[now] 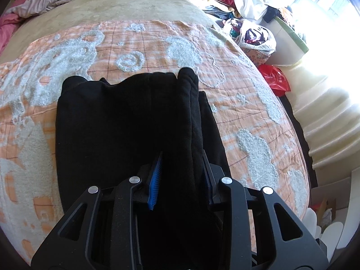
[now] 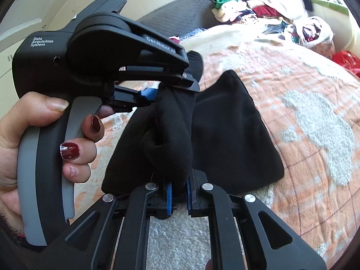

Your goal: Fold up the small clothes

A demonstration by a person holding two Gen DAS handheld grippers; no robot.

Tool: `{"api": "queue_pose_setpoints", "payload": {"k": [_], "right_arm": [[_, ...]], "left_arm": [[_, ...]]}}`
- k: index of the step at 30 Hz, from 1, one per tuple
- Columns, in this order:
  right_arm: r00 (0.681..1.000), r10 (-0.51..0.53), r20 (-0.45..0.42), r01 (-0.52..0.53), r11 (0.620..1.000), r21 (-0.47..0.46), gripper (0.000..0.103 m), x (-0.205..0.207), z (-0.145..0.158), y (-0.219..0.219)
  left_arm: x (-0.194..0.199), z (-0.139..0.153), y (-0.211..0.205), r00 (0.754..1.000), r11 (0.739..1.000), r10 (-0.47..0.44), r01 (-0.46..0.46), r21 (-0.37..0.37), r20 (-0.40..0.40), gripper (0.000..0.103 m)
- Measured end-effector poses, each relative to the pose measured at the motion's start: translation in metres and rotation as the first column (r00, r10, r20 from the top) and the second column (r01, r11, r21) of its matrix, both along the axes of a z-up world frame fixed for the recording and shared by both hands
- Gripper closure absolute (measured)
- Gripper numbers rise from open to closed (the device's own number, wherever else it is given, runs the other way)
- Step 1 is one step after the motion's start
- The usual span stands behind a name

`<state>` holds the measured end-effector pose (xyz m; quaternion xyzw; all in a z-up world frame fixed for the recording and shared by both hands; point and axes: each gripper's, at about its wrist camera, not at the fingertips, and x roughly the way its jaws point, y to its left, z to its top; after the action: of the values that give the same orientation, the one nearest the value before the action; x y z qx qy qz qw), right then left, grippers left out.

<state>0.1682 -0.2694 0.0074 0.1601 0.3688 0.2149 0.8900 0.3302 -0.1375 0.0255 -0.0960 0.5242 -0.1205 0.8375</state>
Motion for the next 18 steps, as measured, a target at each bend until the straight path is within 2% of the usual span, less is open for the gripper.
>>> {"api": "queue_pose_setpoints", "payload": {"k": [3,4,5,8,10,11,14,16,18], "right_arm": [[0.999,-0.023,-0.038,0.024,0.999,0.025,0.094,0.003,-0.006,-0.009],[0.998,-0.030,-0.050,0.031,0.999,0.029,0.093,0.003,-0.008,-0.011],[0.997,-0.037,-0.061,0.039,0.999,0.032,0.090,0.003,-0.009,-0.015],[0.992,-0.022,-0.126,0.034,0.995,0.097,0.072,0.003,-0.016,-0.025],[0.990,0.005,-0.141,0.015,0.989,0.144,0.070,0.004,-0.014,-0.032],[0.991,0.011,-0.135,0.011,0.986,0.166,0.065,0.005,-0.010,-0.036],[0.987,0.081,-0.140,-0.044,0.967,0.252,0.036,0.019,0.001,-0.041],[0.979,0.112,-0.170,-0.068,0.966,0.248,0.032,0.036,0.003,-0.037],[0.972,0.139,-0.188,-0.095,0.969,0.228,0.032,0.056,0.003,-0.029]], "left_arm": [[0.005,-0.009,-0.007,1.000,0.999,-0.019,0.019,-0.029,-0.020,0.076],[0.005,-0.010,-0.007,0.999,0.998,-0.028,0.027,-0.051,-0.022,0.067],[0.002,-0.009,-0.007,0.999,0.995,-0.046,0.044,-0.090,-0.013,0.059],[-0.011,0.005,-0.001,0.996,0.990,-0.063,0.070,-0.124,0.060,0.057],[-0.020,0.017,0.014,0.993,0.992,-0.047,0.060,-0.115,0.112,0.057],[-0.025,0.022,0.026,0.990,0.995,-0.027,0.041,-0.096,0.139,0.056],[-0.034,0.023,0.057,0.983,1.000,0.024,-0.024,-0.002,0.184,0.055],[-0.038,0.017,0.077,0.979,0.997,0.055,-0.065,0.048,0.194,0.055],[-0.040,0.008,0.094,0.979,0.994,0.081,-0.092,0.054,0.185,0.055]]}}
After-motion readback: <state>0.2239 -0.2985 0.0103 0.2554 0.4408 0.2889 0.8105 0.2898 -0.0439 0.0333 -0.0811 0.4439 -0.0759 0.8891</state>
